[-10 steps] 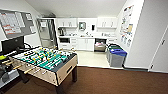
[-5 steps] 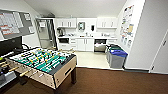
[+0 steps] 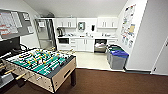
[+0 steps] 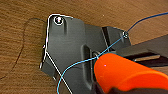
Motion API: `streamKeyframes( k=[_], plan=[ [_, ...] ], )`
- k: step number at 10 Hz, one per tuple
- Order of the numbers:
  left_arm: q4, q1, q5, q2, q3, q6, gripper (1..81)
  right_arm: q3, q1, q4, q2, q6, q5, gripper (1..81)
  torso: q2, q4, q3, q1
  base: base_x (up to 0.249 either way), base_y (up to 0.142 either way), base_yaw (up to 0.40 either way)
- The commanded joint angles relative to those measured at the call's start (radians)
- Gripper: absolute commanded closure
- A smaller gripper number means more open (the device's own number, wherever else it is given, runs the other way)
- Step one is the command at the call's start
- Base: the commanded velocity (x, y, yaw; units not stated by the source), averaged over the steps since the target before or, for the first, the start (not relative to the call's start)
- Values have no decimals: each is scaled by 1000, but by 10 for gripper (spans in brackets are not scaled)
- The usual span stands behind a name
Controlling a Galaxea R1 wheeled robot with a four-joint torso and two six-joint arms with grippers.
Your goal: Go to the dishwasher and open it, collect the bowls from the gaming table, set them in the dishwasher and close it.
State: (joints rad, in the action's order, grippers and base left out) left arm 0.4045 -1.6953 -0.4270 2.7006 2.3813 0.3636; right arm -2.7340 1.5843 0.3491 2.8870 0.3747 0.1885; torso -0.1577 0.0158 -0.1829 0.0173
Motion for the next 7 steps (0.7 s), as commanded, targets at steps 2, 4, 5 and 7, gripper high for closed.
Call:
streamKeyframes(
  k=[2, 4, 5, 7],
  plan=[
    [17, 19, 30, -27, -4, -3, 811, -4, -36, 11, -18, -2, -37, 811, 0, 0, 0, 0, 134, 0, 0],
    [17, 18, 30, -25, -5, -5, 811, -4, -34, 11, -18, -2, -37, 811, 0, 0, 0, 0, 137, 0, 0],
    [17, 19, 31, -25, -5, -6, 811, -4, -33, 10, -18, -2, -37, 811, 0, 0, 0, 0, 139, -76, 0],
    [17, 19, 30, -25, -7, -6, 811, -4, -34, 11, -18, -2, -37, 811, 0, 0, 0, 0, 139, -80, 0]
  ],
)
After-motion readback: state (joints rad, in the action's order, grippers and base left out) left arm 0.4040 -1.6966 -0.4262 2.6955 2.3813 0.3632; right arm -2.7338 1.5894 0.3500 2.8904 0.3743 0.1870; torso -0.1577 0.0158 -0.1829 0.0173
